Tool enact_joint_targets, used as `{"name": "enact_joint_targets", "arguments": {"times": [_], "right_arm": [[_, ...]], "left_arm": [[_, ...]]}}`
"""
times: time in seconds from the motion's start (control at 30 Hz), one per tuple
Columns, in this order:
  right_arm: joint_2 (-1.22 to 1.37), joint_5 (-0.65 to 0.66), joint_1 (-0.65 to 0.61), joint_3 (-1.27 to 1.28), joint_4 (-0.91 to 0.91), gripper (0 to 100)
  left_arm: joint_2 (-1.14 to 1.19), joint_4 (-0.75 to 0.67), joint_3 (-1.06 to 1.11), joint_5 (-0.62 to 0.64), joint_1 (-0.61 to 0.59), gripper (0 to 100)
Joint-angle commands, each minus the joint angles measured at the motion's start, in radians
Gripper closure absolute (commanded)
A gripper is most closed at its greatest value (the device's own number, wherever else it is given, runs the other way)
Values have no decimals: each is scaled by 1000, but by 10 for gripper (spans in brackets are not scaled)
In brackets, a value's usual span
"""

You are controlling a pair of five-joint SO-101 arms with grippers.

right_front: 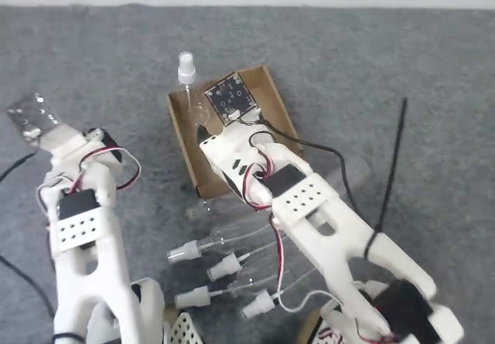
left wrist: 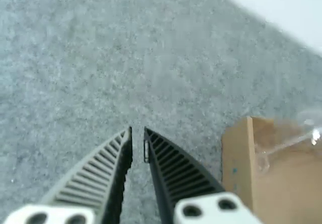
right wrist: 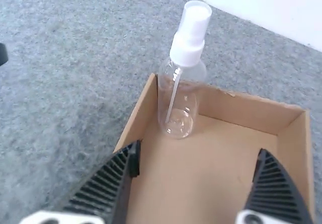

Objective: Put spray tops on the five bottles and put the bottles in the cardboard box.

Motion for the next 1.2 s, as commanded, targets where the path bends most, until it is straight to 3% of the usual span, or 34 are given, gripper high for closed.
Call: {"name": "enact_joint_targets", "arguments": {"times": [0.0, 0.67, 0.93, 1.03, 1.17], "right_arm": [[-128, -3, 8, -9, 67, 701], [-509, 3, 36, -9, 539, 701], [-516, 104, 47, -3, 668, 701], [-524, 112, 90, -3, 728, 701], [-516, 221, 160, -3, 794, 701]], "left_arm": [[-46, -51, -7, -15, 5, 966], [-46, -49, 10, -57, 2, 966], [-40, -51, 10, -54, -38, 966], [-40, -52, 10, -54, -40, 966], [-40, -54, 10, -54, -40, 966]]}}
